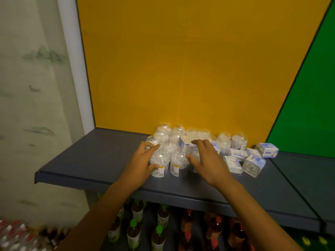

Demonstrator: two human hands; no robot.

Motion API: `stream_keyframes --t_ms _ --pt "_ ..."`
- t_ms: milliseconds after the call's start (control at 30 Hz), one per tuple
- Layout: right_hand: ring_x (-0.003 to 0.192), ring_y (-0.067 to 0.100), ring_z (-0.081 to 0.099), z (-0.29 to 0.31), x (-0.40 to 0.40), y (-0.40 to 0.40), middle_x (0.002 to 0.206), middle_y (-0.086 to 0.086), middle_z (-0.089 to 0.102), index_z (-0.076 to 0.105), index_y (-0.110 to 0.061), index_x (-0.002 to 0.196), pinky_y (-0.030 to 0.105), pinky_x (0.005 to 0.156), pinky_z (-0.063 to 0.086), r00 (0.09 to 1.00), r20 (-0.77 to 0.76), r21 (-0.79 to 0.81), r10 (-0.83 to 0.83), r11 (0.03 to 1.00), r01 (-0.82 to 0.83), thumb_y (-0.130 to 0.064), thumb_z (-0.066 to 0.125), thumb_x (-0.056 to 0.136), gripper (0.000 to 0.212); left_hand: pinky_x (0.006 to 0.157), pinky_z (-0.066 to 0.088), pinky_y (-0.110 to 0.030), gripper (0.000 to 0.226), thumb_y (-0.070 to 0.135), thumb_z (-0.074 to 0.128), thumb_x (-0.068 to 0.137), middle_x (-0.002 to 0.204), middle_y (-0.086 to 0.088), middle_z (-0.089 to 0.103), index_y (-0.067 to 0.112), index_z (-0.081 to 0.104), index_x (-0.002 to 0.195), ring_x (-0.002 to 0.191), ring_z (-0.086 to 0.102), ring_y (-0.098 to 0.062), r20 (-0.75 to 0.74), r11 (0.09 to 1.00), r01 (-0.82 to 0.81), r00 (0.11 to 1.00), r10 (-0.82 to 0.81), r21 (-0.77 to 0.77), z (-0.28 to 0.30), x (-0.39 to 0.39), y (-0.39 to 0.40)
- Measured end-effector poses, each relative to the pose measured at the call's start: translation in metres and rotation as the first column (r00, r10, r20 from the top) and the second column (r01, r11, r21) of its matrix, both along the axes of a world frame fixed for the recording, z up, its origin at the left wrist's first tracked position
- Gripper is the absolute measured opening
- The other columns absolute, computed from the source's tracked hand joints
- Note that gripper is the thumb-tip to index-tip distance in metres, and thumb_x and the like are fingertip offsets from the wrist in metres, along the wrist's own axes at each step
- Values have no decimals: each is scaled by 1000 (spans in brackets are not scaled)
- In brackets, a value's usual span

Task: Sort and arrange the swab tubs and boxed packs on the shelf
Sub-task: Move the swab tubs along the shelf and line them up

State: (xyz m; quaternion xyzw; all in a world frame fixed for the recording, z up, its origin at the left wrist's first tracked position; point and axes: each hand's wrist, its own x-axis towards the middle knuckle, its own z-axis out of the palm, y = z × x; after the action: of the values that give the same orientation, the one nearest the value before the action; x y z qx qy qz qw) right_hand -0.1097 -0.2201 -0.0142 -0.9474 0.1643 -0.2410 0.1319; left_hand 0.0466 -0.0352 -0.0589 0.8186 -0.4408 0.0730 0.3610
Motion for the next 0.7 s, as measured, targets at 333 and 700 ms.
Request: stream_keyframes --t_ms 333,700 --pt "119 23 52 -2 2 0 134 0 45 40 -25 134 40 85 50 999 -20 63 38 997 -36 -46 49 97 43 92 53 -38 57 21 82 72 122 4 52 37 55 120 110 58 -18 -276 986 14 959 -60 -165 -5 0 2" --pt "127 23 45 -12 20 20 143 2 33 30 -35 148 38 86 51 995 -103 -35 12 999 -16 -48 46 98 54 68 56 -21 60 11 79 74 116 0 64 19 53 128 88 71 -12 -583 863 -126 783 -216 -489 16 -20 56"
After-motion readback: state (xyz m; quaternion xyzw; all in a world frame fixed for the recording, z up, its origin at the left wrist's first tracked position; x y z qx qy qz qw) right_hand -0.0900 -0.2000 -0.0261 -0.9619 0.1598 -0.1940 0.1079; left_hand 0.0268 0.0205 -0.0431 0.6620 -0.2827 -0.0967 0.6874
